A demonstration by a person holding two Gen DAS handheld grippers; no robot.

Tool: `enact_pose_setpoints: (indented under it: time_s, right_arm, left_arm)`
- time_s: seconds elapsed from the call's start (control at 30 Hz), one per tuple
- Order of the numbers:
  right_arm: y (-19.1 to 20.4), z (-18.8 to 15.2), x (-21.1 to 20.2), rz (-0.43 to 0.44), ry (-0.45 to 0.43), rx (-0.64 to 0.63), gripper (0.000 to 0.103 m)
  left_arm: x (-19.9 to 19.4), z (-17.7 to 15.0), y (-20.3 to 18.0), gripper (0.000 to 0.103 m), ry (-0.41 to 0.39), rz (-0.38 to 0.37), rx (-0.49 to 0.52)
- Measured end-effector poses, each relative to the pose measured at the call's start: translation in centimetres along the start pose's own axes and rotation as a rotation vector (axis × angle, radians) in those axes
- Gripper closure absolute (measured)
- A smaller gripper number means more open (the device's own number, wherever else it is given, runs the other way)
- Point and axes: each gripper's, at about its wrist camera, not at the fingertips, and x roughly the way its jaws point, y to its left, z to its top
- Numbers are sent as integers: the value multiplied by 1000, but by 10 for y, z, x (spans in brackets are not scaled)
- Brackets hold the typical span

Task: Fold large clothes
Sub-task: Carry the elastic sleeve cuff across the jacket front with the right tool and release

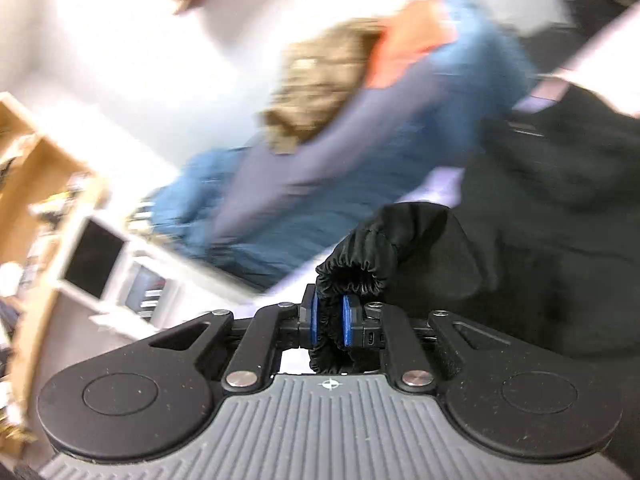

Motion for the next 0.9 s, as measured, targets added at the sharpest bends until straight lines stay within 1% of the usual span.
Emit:
enact_pose_setpoints:
  time_s: [0.1, 0.13, 0.17, 0.2, 0.27, 0.37, 0.4, 0.5, 0.57, 0.63, 0.73, 0.87, 0.9]
  right_arm:
    - [53, 15, 29, 170, 10, -70, 89]
    - [66, 18, 35, 228, 15, -84, 89]
    - [76, 25, 44, 265, 20, -90, 90]
    - [83, 32, 53, 272, 26, -87, 90]
    - [89, 38, 68, 255, 37, -65, 90]
    - [87, 48, 87, 311, 64, -24, 90]
    - [83, 48, 86, 313, 67, -14, 90]
    - [61, 55, 82, 269, 63, 8, 90]
    - [41, 62, 74, 209, 64, 8, 90]
    - [18, 63, 55, 160, 66, -6, 90]
    - [-32, 68, 20, 75, 72, -17, 90]
    - [-115, 65, -33, -88, 49, -10, 90]
    - [-139, 64, -46, -145, 49, 5, 90]
  left_arm:
    - [-1, -2, -3, 0, 8, 7, 9]
    - [-2, -2, -4, 0, 9, 9, 11]
    - [-1, -2, -3, 0, 8, 9, 11]
    - [-1, -2, -3, 0, 7, 10, 8]
    - [2, -2, -1, 0, 16, 9, -2]
    - [4, -1, 1, 0, 22, 9, -11]
    - [4, 0, 2, 0, 23, 8, -13]
    - [6, 0, 4, 0, 30, 5, -16]
    - [7, 1, 5, 0, 32, 1, -17]
    - [8, 1, 5, 0, 31, 1, -16]
    - [10, 3, 6, 0, 30, 0, -16]
    - [13, 9, 11, 0, 29, -3, -35]
    - [13, 10, 13, 0, 26, 1, -41]
